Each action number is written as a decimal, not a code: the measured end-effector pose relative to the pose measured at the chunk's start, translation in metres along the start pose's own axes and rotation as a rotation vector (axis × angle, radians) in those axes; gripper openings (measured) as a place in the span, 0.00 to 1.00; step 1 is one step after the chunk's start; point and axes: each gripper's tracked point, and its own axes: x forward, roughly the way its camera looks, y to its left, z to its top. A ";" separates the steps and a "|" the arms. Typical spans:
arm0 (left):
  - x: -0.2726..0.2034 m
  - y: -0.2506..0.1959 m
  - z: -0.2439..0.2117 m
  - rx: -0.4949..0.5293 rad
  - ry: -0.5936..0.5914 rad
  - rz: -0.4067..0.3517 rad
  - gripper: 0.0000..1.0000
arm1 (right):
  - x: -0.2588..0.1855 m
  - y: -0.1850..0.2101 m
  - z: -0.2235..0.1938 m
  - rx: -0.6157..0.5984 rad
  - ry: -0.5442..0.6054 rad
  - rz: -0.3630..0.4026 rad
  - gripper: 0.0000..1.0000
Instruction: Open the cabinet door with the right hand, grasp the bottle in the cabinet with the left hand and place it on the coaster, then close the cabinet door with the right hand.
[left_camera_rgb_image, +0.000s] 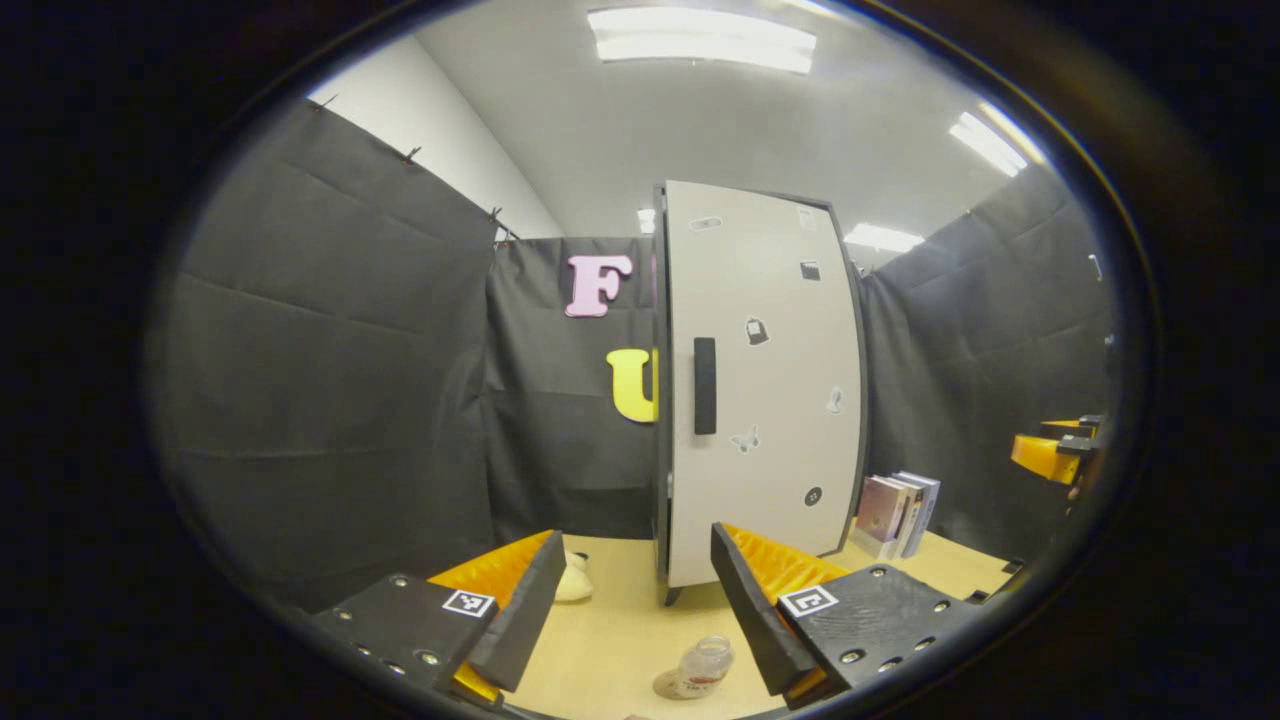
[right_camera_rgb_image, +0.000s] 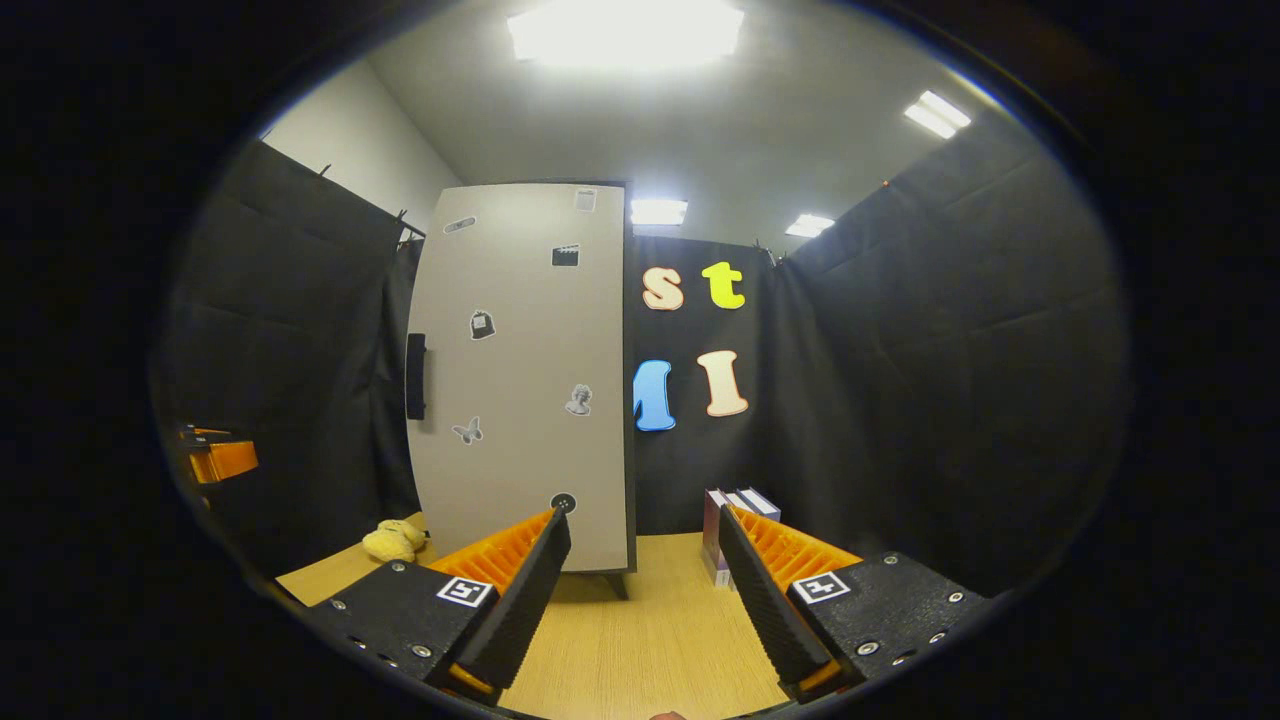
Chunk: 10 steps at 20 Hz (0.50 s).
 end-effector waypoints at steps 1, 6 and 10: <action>0.000 0.000 0.000 0.000 0.000 0.000 0.87 | -0.001 0.000 0.000 0.001 0.001 -0.001 0.93; 0.003 -0.003 -0.004 -0.007 -0.002 0.001 0.87 | -0.002 0.000 0.000 -0.008 0.002 -0.006 0.93; 0.003 -0.004 -0.006 -0.008 -0.003 -0.003 0.87 | -0.001 0.002 0.002 -0.010 -0.004 -0.008 0.93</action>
